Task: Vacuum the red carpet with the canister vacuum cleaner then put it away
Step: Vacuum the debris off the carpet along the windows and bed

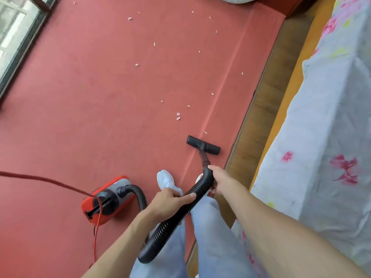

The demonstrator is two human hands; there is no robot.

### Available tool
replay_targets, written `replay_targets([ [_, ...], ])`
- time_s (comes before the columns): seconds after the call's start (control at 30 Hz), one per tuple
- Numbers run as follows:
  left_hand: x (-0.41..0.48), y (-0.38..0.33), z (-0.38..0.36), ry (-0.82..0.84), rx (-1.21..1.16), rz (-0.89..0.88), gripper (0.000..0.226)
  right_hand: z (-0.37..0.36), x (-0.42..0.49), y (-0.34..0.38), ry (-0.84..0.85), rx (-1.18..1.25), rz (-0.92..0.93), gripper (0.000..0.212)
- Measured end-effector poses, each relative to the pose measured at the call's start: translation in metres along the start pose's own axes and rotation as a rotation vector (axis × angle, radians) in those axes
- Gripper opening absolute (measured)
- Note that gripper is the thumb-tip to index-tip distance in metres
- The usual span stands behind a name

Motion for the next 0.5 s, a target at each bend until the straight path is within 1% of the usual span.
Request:
replay_targets([
  [0.07, 0.001, 0.015, -0.002, 0.046, -0.011, 0.047, 0.063, -0.002, 0.004, -0.017, -0.001, -0.005, -0.039, 0.017],
  [0.13, -0.001, 0.026, -0.006, 0.108, -0.037, 0.088, 0.059, -0.007, 0.005, -0.031, -0.005, -0.004, -0.066, 0.026],
  [0.2, -0.001, 0.033, -0.007, 0.158, -0.041, 0.126, 0.059, -0.013, 0.01, -0.038, -0.012, -0.007, -0.063, 0.03],
  [0.37, 0.001, 0.057, -0.003, 0.249, -0.006, 0.21, 0.056, -0.027, 0.013, -0.06, -0.027, -0.036, -0.101, 0.021],
  [0.5, 0.004, 0.079, -0.002, 0.311, 0.05, 0.249, 0.052, -0.038, 0.022, -0.081, -0.026, -0.078, -0.129, 0.021],
])
Point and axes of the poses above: each hand's wrist, its own x-axis towards the middle knuckle, its own z-axis out of the back of the hand, y = z × x, the point moved 9 cm from there along x, towards the middle knuckle, and after that the axes turned 1 degree about x, right-handed, at the moved point
